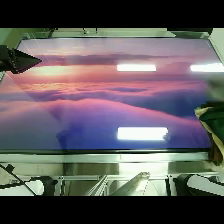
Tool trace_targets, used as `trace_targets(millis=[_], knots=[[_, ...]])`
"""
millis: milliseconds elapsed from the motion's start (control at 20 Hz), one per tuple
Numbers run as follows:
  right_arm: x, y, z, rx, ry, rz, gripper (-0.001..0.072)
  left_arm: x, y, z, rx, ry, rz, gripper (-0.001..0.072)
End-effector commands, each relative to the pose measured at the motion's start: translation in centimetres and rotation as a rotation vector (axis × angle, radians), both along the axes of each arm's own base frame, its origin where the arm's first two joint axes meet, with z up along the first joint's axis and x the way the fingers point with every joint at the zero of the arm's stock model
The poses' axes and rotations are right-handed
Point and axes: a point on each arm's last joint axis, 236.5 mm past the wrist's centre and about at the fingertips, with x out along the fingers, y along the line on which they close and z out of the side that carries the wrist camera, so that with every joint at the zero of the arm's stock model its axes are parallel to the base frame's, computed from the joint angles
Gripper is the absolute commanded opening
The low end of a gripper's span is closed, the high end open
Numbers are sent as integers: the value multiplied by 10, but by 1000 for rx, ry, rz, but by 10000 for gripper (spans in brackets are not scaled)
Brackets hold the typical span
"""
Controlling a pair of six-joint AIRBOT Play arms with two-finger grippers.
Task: Fold the shirts.
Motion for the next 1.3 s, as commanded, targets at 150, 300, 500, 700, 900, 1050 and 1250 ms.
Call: trace_targets(millis=[150, 300, 500, 700, 900, 1050, 1250], knots=[[-169, -20, -82, 133, 412, -186, 12, 0, 0, -2, 10, -5, -4, 14], [-203, -1, -116, 264, 504, -219, 13, 0, 0, -2, 13, -13, -8, 14], [-228, 13, -145, 347, 585, -237, 715, 0, 0, -2, 17, -20, -9, 13], [-229, 16, -145, 366, 596, -228, 704, 2, 1, -1, 14, -24, 1, 13], [-143, 38, -119, 487, 235, -126, 489, 14, 3, 7, -9, -54, 48, 13], [-27, 88, -16, 613, -375, 181, 13, 13, -1, 29, -48, -96, 34, 3], [-11, 184, -8, 423, -338, 530, 12, -35, -21, 49, -11, -72, -37, 2]])
